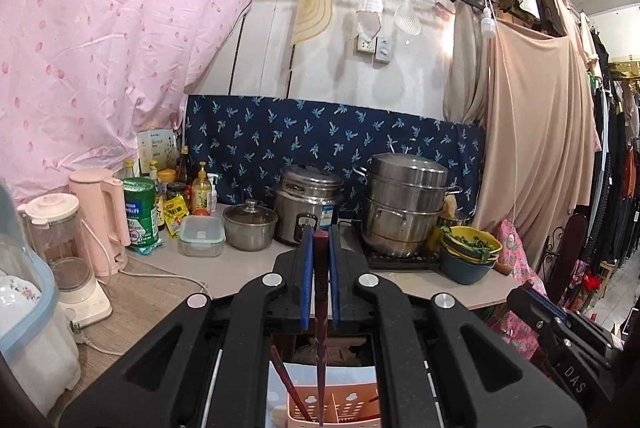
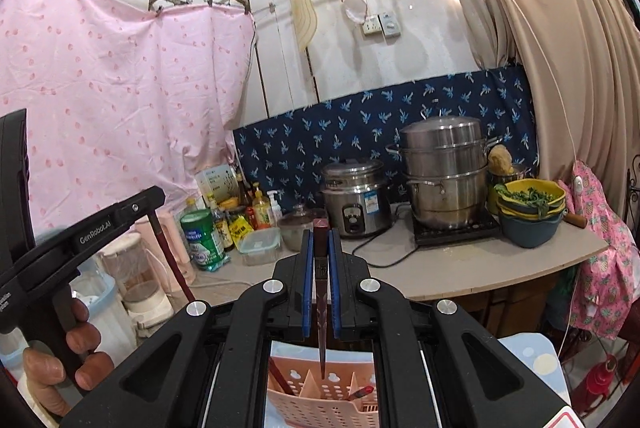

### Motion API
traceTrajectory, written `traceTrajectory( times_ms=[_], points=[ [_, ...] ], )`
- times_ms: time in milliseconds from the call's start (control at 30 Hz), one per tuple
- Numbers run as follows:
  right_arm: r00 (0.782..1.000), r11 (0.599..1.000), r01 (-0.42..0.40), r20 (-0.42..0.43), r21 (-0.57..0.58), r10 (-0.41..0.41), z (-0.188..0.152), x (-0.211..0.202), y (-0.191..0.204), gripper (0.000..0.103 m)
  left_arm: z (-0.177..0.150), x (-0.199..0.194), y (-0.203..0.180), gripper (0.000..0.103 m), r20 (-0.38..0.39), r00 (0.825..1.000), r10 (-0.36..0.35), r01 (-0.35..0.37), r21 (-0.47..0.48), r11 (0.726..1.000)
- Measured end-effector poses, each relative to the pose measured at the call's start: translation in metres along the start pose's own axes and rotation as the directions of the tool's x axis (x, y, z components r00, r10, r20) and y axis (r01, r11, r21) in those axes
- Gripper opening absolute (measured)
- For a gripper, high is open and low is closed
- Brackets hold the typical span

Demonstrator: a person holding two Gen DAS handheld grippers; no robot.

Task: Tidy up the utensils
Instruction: 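Lift both held chopsticks and lower them into the pink basket, then open both tools to release the chopsticks and pull back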

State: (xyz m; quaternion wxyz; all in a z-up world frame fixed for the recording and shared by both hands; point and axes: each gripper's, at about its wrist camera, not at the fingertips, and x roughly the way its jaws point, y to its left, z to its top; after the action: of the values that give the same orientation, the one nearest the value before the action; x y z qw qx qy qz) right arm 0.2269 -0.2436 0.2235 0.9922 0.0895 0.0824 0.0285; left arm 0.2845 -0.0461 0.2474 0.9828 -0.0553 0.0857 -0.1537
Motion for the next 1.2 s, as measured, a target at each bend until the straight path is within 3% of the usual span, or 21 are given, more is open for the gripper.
traceTrajectory(
  times_ms=[333,567,700,967,1033,1133,1200],
  points=[
    [0.995,1.000,0.029,-0.100,0.011,-0.028,-0.039,0.034,-0.017,0.007,-0.034,0.045,0.013,0.007,-0.078,0.997,0.008,-0.010,-0.030,0.999],
    [0.994,1.000,0.025,-0.105,0.010,-0.024,-0.044,0.036,-0.019,0.007,-0.008,0.032,0.007,0.007,-0.005,1.000,-0.014,0.014,-0.017,1.000],
    [0.994,1.000,0.022,-0.111,0.012,-0.021,-0.048,0.037,-0.019,0.007,-0.009,0.040,0.007,0.007,-0.007,1.000,-0.009,0.009,-0.016,1.000],
    [0.986,0.999,0.037,-0.166,0.010,-0.035,-0.066,0.044,-0.025,0.008,-0.053,0.069,0.011,0.008,-0.079,0.997,-0.002,-0.001,-0.038,0.999],
    [0.984,0.999,0.046,-0.170,-0.004,-0.046,-0.069,0.044,-0.024,0.008,-0.062,0.071,0.012,0.016,-0.094,0.996,0.001,-0.005,-0.042,0.999],
    [0.985,0.998,0.054,-0.161,-0.015,-0.055,-0.072,0.039,-0.023,0.008,-0.071,0.066,0.014,0.051,-0.100,0.995,0.026,-0.030,-0.043,0.999],
    [0.987,0.998,0.053,-0.154,-0.016,-0.055,-0.071,0.033,-0.022,0.008,-0.074,0.059,0.016,0.055,-0.104,0.994,0.036,-0.041,-0.045,0.998]
  ],
)
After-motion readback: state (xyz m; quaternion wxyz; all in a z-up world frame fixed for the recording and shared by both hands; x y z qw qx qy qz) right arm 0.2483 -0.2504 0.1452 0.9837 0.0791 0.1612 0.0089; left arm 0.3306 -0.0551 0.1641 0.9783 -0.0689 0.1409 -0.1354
